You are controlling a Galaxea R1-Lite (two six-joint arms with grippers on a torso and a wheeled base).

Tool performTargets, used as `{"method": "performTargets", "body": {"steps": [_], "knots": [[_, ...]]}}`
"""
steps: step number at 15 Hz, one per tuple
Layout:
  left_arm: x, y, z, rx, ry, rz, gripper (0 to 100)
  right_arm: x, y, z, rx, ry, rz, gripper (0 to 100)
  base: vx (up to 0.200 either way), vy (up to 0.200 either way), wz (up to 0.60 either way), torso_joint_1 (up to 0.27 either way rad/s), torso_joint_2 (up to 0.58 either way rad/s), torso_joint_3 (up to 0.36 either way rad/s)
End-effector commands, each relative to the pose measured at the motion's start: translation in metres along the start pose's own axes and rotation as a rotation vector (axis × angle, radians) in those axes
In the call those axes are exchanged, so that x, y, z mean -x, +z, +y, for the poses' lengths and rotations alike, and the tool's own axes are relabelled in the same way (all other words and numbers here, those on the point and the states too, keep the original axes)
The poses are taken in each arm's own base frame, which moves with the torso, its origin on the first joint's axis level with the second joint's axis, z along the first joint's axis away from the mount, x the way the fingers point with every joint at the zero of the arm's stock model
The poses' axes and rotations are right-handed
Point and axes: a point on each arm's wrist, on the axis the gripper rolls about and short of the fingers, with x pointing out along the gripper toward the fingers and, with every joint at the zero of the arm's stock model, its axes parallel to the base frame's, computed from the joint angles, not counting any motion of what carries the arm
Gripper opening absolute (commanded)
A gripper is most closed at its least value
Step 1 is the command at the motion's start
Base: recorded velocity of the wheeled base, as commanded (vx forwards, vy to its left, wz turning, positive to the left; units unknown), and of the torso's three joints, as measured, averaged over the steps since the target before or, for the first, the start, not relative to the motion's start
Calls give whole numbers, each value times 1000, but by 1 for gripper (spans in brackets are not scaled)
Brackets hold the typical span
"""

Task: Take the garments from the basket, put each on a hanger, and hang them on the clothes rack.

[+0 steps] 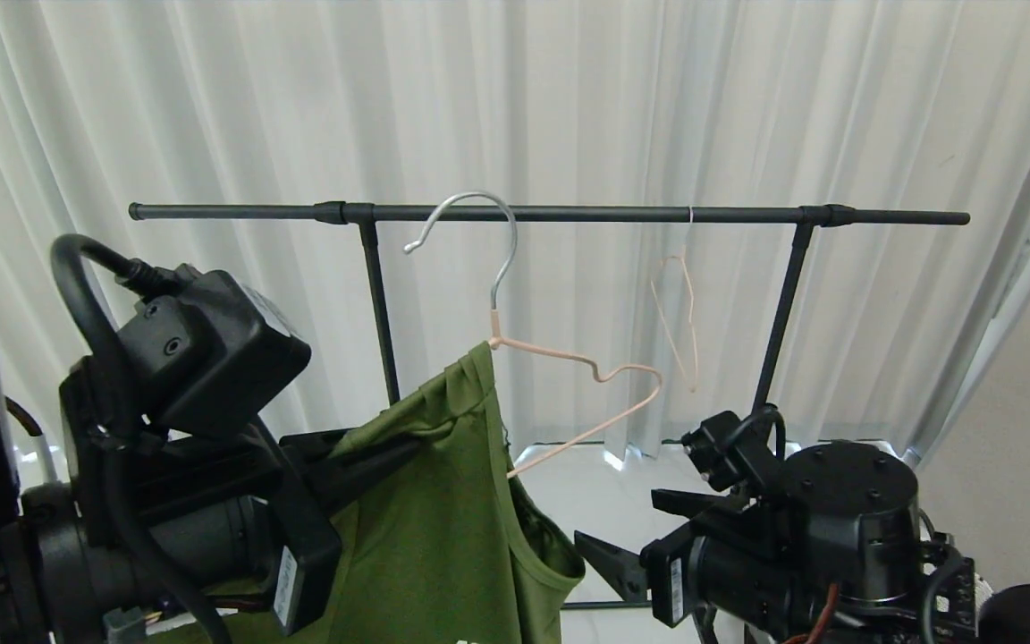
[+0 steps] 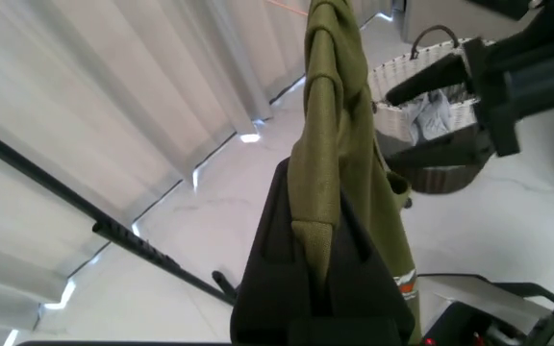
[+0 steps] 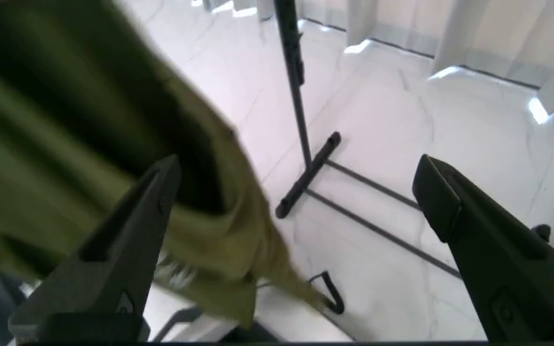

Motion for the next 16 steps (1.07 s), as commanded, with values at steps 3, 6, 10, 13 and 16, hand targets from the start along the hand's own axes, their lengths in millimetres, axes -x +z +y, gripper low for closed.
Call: {"method": "performTargets", "body": {"steps": [3, 6, 10, 13, 16], "knots": [[0, 0, 0, -1, 1, -2, 0, -21, -16, -1, 9, -13, 52, 100, 0, 0, 0, 0, 0, 0], [0, 2, 0, 0, 0, -11, 0, -24, -21, -3, 11, -21, 72, 100, 0, 0, 0, 0, 0, 0], [0, 2, 0, 2, 5, -23, 0, -23, -27, -7, 17, -51, 89, 0, 0, 0, 0, 0, 0, 0], [-1, -6, -2, 0, -1, 1, 0, -20, -25, -20, 11, -132, 73, 0, 0, 0, 0, 0, 0, 0], [6, -25, -6, -9, -13, 42, 0, -15, -7, -54, 28, -245, 18, 0, 0, 0, 0, 0, 0, 0]]}}
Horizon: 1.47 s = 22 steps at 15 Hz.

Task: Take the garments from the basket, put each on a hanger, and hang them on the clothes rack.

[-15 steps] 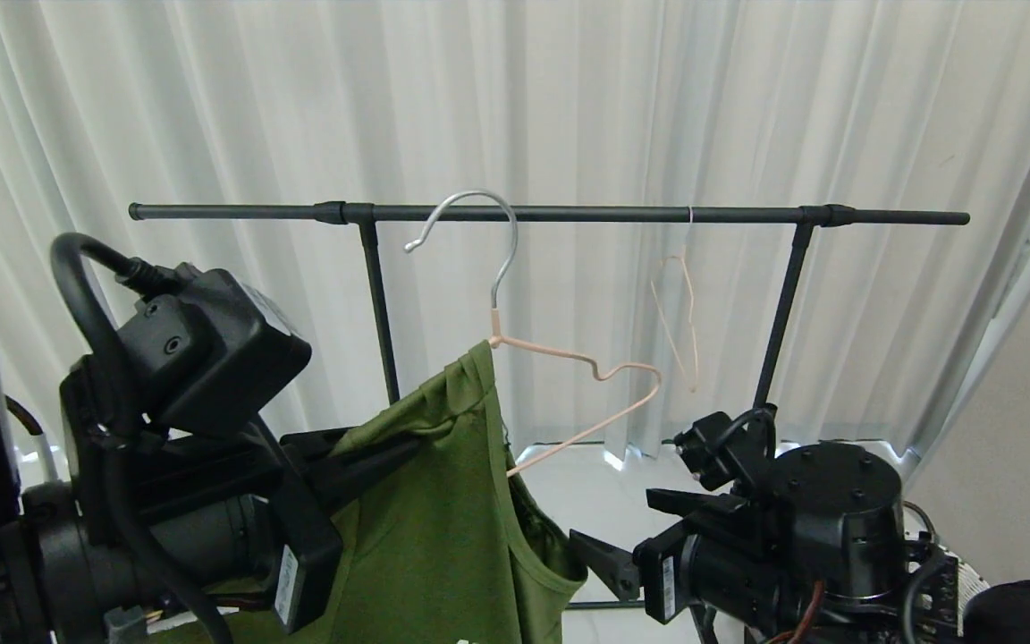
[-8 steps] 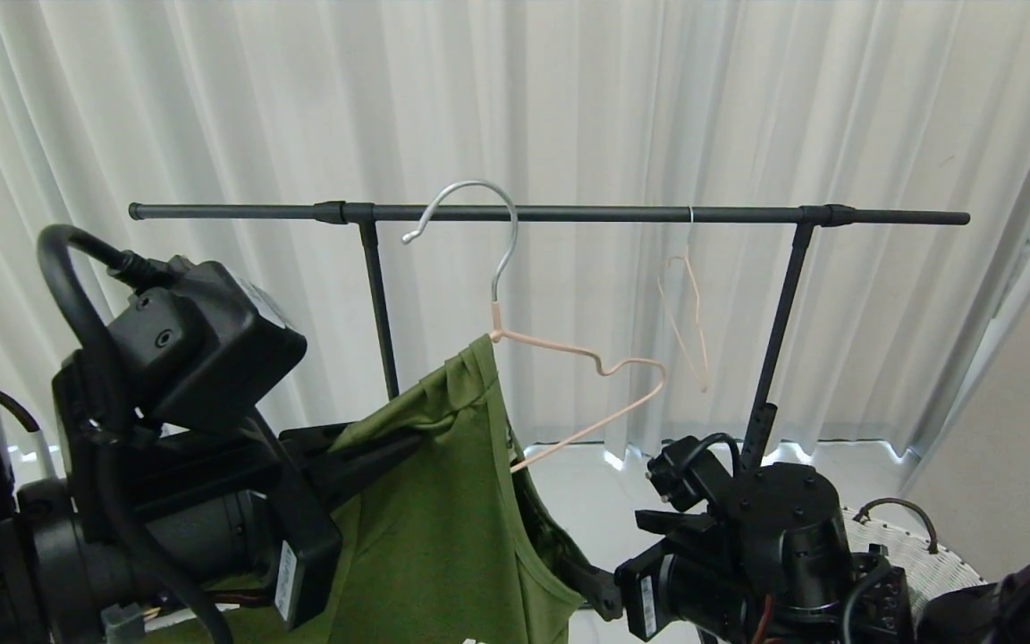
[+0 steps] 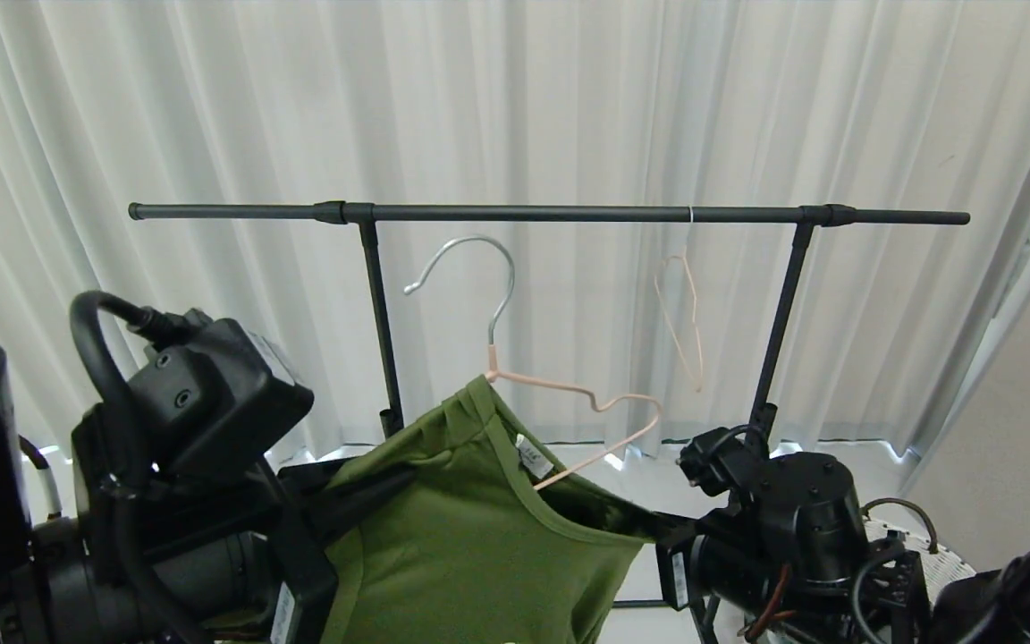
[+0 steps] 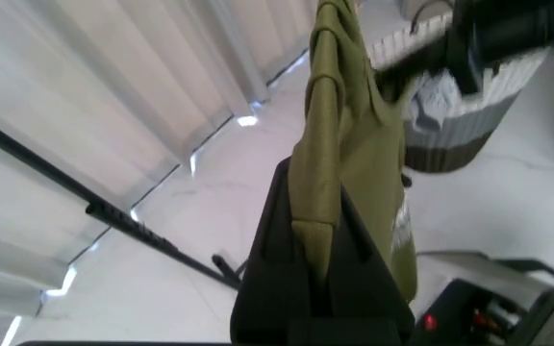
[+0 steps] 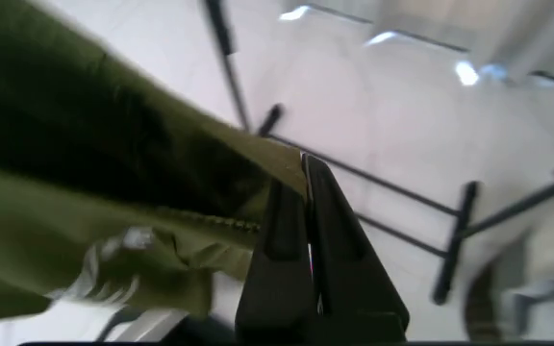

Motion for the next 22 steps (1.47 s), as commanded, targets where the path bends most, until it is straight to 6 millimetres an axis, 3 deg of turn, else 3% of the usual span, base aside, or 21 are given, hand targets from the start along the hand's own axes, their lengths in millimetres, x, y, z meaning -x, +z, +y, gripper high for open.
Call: {"method": "performTargets", "body": {"steps": [1, 3, 9, 12, 15, 16, 19, 22], "knots": [[6, -10, -2, -10, -5, 17, 0, 3, 13, -20, -14, -58, -45, 0, 0, 0, 0, 0, 0, 0], [10, -25, -6, -37, -19, 45, 0, 8, 24, -37, -10, -101, -84, 0, 0, 0, 0, 0, 0, 0], [9, -46, -12, -42, -60, 111, 0, 20, 35, -41, -1, -91, -128, 0, 0, 0, 0, 0, 0, 0], [1, -58, -10, -35, -11, 192, 0, 35, 44, -35, 49, -35, -164, 0, 0, 0, 0, 0, 0, 0], [-3, -52, -8, -22, 18, 148, 0, 49, 40, -17, 88, 42, -132, 0, 0, 0, 0, 0, 0, 0], [-3, -51, -7, -19, 22, 131, 0, 52, 35, -12, 99, 59, -111, 100, 0, 0, 0, 0, 0, 0], [-2, -47, -6, -16, 30, 89, 0, 56, 33, -8, 138, 89, -104, 100, 0, 0, 0, 0, 0, 0], [-3, -45, -6, -15, 26, 70, 0, 73, 36, -8, 180, 174, -54, 100, 0, 0, 0, 0, 0, 0]]}}
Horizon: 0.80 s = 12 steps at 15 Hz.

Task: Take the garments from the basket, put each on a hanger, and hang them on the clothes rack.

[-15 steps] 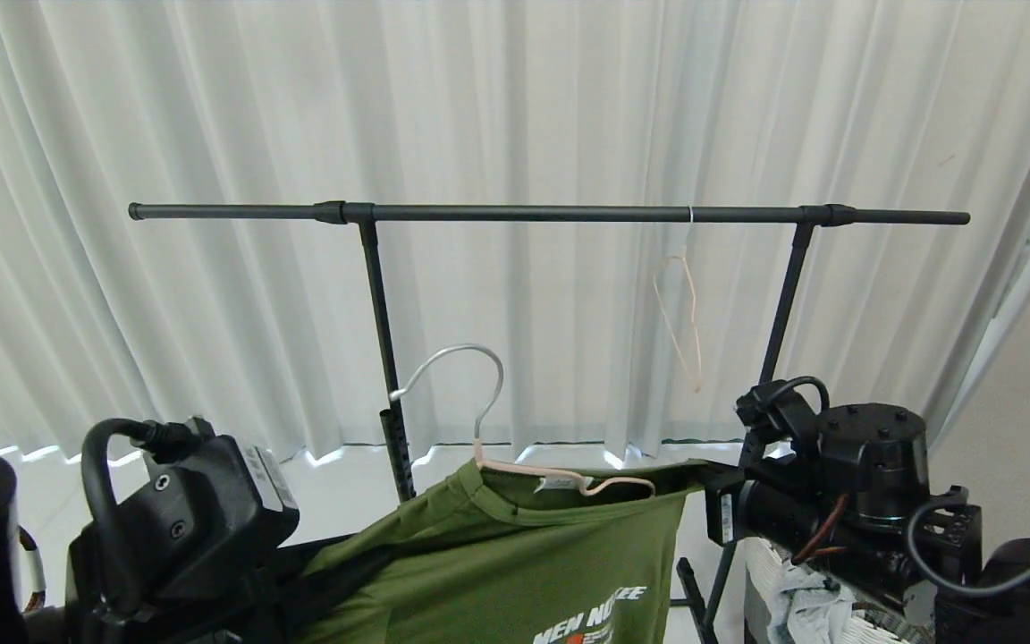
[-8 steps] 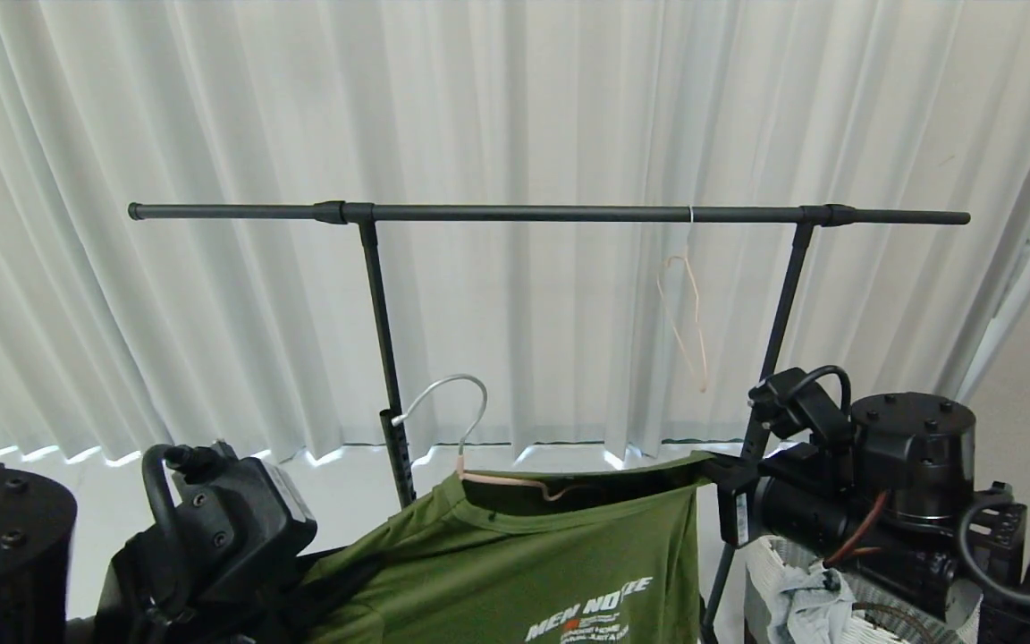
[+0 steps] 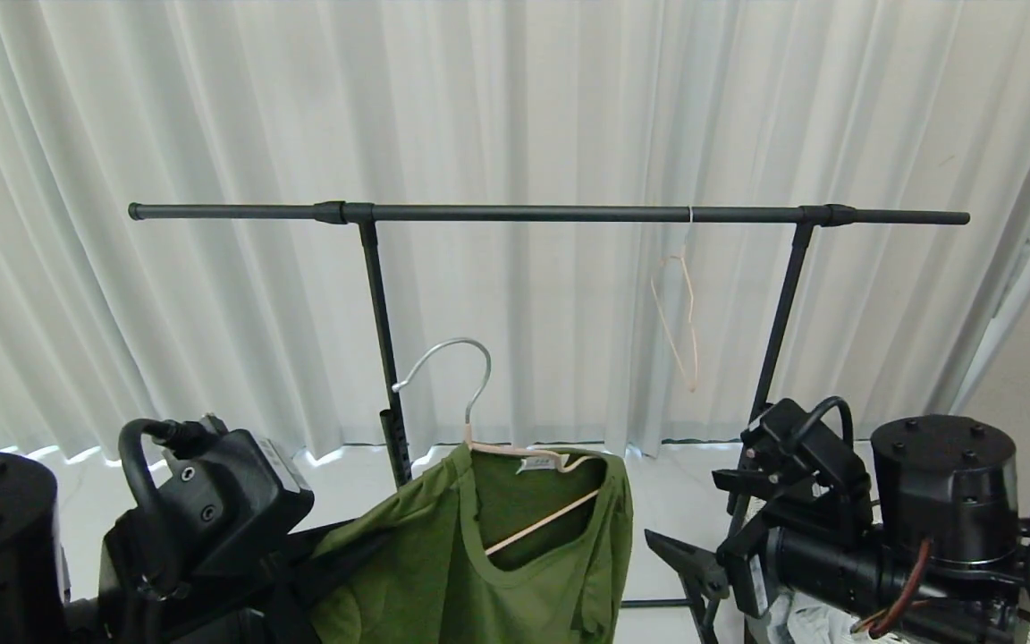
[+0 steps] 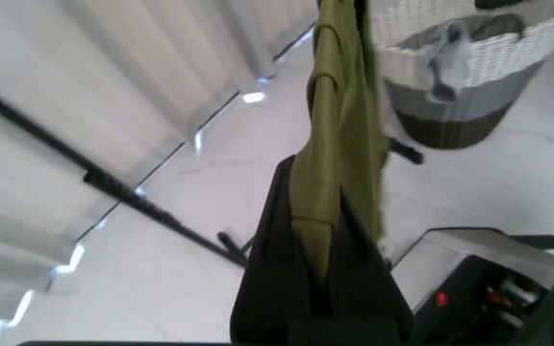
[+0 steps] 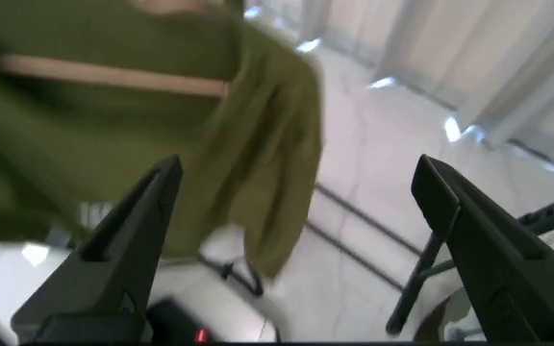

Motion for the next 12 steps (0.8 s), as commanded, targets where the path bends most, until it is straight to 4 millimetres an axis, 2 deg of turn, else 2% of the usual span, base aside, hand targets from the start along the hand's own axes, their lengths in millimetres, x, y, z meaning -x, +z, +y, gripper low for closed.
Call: {"method": "performTargets", "body": {"steps": [1, 3, 8, 12], "knots": [[1, 1, -1, -1, -28, -18, 0, 24, 14, 2, 50, 95, -21, 100, 0, 0, 0, 0, 0, 0], [6, 1, -3, -12, -131, -68, 0, 31, 27, 3, 166, 204, -33, 100, 0, 0, 0, 0, 0, 0], [8, 3, -9, -72, -270, -115, 0, 17, 55, 12, 374, 441, -19, 100, 0, 0, 0, 0, 0, 0], [10, 5, -17, -92, -315, -133, 0, 8, 56, 39, 405, 593, 31, 100, 0, 0, 0, 0, 0, 0]]}}
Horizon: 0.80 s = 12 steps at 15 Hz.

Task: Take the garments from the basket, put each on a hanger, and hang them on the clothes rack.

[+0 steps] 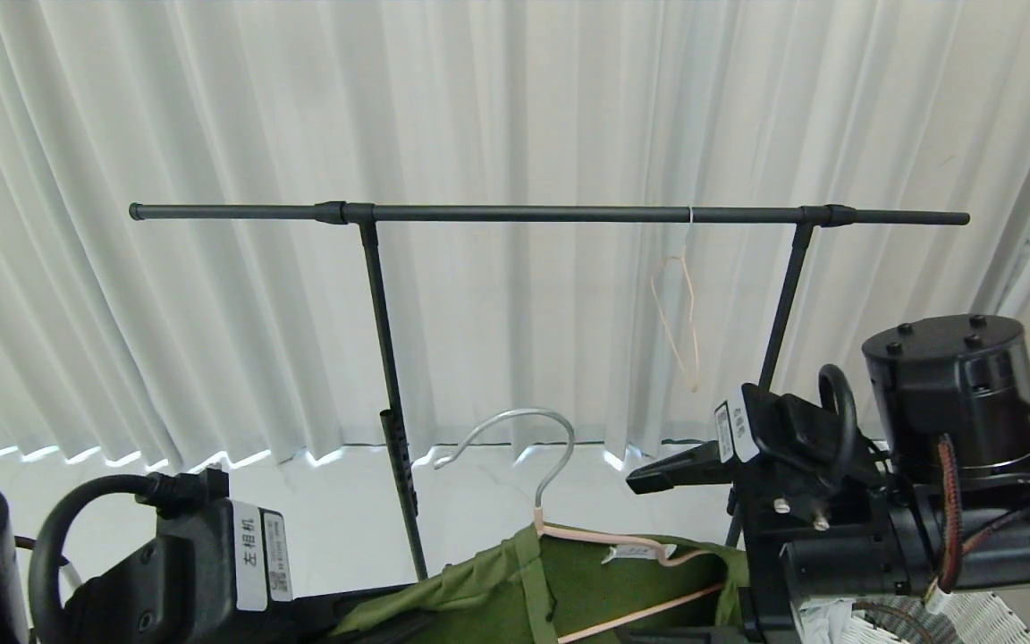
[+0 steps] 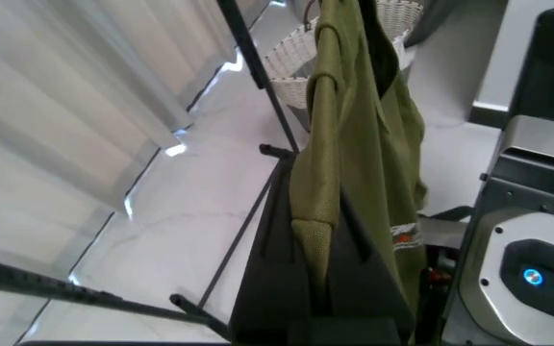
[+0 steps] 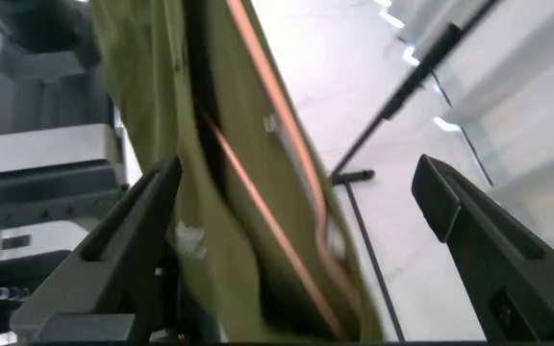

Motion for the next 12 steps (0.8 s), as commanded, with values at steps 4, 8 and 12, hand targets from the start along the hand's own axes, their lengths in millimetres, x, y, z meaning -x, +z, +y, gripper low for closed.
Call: {"method": "performTargets", "body": {"steps": [4, 8, 12], "knots": [[1, 2, -4, -10, -23, -11, 0, -25, -6, 8, 29, 78, 49, 100, 0, 0, 0, 0, 0, 0], [1, 4, -6, -18, -37, -25, 0, -31, -10, 6, 20, 83, 69, 100, 0, 0, 0, 0, 0, 0], [3, 4, -6, -17, -35, -29, 0, -31, -13, 1, 26, 71, 76, 0, 0, 0, 0, 0, 0, 0]]}}
